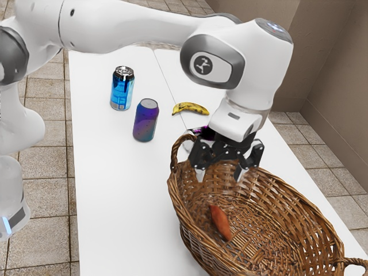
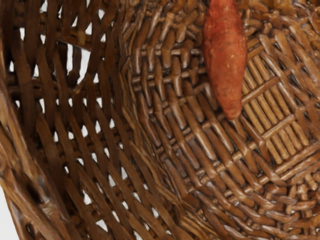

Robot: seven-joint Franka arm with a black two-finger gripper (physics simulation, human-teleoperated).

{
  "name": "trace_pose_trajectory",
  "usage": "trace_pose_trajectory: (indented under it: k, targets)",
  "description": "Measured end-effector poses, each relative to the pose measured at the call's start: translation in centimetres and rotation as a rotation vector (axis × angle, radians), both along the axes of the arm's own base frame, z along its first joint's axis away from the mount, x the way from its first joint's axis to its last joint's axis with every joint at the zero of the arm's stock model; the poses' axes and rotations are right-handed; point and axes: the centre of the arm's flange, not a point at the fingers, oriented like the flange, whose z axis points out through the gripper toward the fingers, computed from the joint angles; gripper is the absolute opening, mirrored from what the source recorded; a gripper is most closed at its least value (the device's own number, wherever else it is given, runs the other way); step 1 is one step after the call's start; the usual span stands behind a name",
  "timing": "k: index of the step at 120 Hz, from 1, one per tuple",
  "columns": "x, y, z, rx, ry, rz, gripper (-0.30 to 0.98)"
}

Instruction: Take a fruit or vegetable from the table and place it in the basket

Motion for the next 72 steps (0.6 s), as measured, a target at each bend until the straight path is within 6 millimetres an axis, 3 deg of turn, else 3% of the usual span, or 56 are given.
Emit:
trace_pose_trajectory:
  k: [4, 14, 24, 32, 36, 42, 58, 66, 72]
  targets:
    - [2.1, 3.6, 0.1, 0.021, -0.007, 0.072, 0.66]
    - [6.7, 14.9, 0.2, 0.075, -0.008, 0.283, 0.67]
    - [9.4, 25.6, -0.8, 0.115, 0.020, 0.476, 0.68]
    - [10.6, 35.4, -2.8, 0.096, 0.074, 0.660, 0.68]
    - [11.1, 39.0, -4.4, 0.091, 0.106, 0.735, 0.68]
    - [11.6, 41.4, -6.2, 0.086, 0.139, 0.790, 0.68]
    - [13.4, 43.0, -10.4, 0.099, 0.177, 0.854, 0.68]
    - [13.6, 46.6, -12.2, 0.093, 0.188, 0.929, 0.68]
    - [13.7, 48.1, -13.0, 0.089, 0.189, 0.962, 0.68]
